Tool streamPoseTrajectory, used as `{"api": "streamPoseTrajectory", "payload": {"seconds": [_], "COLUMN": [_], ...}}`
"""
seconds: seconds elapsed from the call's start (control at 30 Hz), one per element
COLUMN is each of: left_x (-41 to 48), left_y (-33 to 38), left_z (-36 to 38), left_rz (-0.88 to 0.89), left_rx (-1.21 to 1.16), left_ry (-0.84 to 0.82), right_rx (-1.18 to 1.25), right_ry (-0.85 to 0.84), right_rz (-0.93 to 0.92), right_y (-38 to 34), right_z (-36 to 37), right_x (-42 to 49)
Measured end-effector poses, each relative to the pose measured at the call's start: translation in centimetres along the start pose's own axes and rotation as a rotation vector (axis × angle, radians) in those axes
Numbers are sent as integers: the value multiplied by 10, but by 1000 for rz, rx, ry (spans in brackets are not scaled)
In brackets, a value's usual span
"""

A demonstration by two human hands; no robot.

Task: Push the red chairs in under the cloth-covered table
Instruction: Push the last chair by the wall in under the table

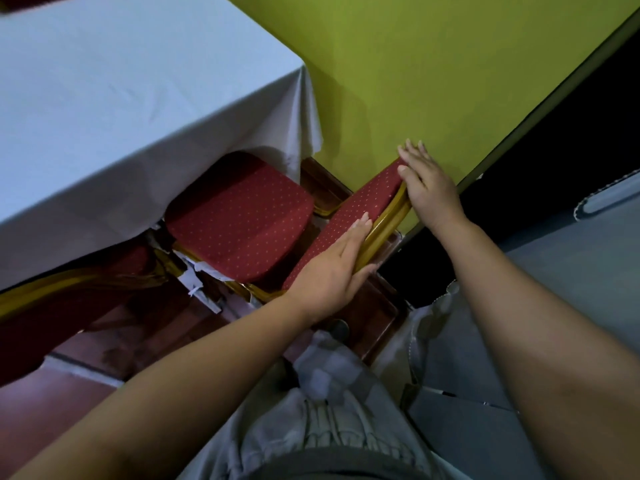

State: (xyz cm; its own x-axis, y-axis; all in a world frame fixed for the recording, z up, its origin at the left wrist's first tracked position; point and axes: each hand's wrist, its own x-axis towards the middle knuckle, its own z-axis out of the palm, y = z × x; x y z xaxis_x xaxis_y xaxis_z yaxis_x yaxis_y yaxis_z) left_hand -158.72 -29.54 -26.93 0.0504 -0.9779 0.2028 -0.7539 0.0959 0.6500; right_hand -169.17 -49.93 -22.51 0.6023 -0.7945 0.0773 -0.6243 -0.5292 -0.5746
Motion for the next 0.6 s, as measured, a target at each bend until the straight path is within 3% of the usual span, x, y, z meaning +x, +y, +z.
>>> {"api": "streamPoseTrajectory", "payload": {"seconds": [0.27,0.43,0.6], "left_x": [-52,-72,-88], "left_y": [-27,-46,-73], "left_z": [-44,-71,-95], "left_rz": [6,55,-23], "left_rx": [80,259,424], "left_ry": [-76,0,13], "right_rx": [30,-17,-54], "right_ry": [-113,-111,-101], "right_rz": [-80,-197,-289], "right_y": [-38,-61,-82], "right_z": [27,49,71], "right_x": [-5,-10,-9]}}
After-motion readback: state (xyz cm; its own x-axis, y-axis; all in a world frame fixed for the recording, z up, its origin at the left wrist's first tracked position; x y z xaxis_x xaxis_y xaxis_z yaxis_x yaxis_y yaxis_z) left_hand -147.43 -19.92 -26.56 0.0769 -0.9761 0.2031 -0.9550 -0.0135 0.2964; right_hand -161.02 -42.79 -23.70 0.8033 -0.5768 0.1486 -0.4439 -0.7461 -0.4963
